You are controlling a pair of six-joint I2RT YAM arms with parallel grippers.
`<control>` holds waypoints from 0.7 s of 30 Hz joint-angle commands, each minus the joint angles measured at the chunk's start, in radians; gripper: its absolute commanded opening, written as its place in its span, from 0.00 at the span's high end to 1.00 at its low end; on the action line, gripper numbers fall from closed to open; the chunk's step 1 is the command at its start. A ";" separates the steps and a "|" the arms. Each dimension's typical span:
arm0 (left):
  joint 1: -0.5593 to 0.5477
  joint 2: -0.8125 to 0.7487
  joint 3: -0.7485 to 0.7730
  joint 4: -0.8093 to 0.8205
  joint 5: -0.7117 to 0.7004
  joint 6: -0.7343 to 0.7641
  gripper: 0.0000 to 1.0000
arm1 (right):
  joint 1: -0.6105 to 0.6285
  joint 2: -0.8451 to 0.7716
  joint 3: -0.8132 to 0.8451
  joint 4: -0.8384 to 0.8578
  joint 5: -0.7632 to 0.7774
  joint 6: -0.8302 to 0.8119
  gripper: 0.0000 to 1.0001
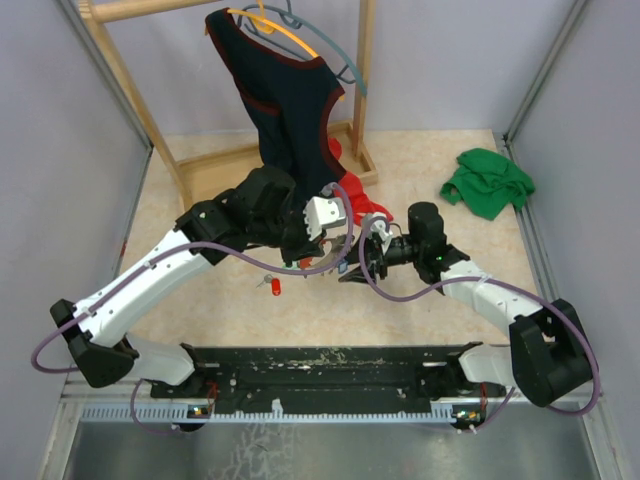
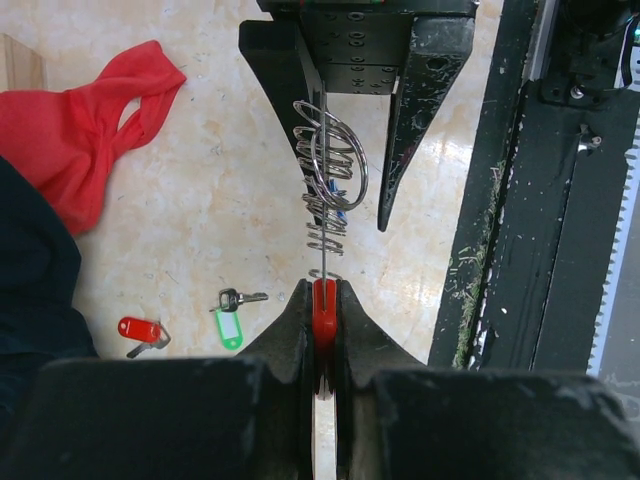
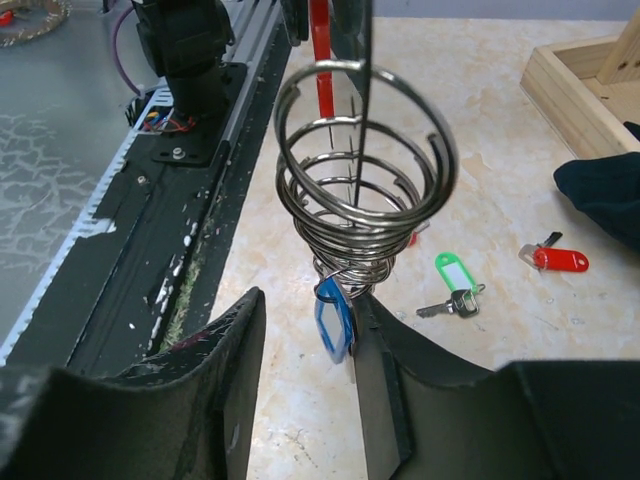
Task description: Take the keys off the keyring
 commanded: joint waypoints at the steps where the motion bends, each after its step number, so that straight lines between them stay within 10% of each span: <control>1: 0.003 -0.037 0.006 0.034 0.024 0.010 1.00 | 0.009 -0.001 0.018 0.049 -0.007 0.021 0.64; 14: 0.003 -0.060 -0.014 0.038 -0.003 0.014 1.00 | 0.000 -0.008 0.071 -0.095 0.005 -0.069 1.00; 21: 0.012 -0.088 -0.058 0.069 -0.038 0.000 1.00 | -0.020 -0.022 0.156 -0.336 0.046 -0.214 1.00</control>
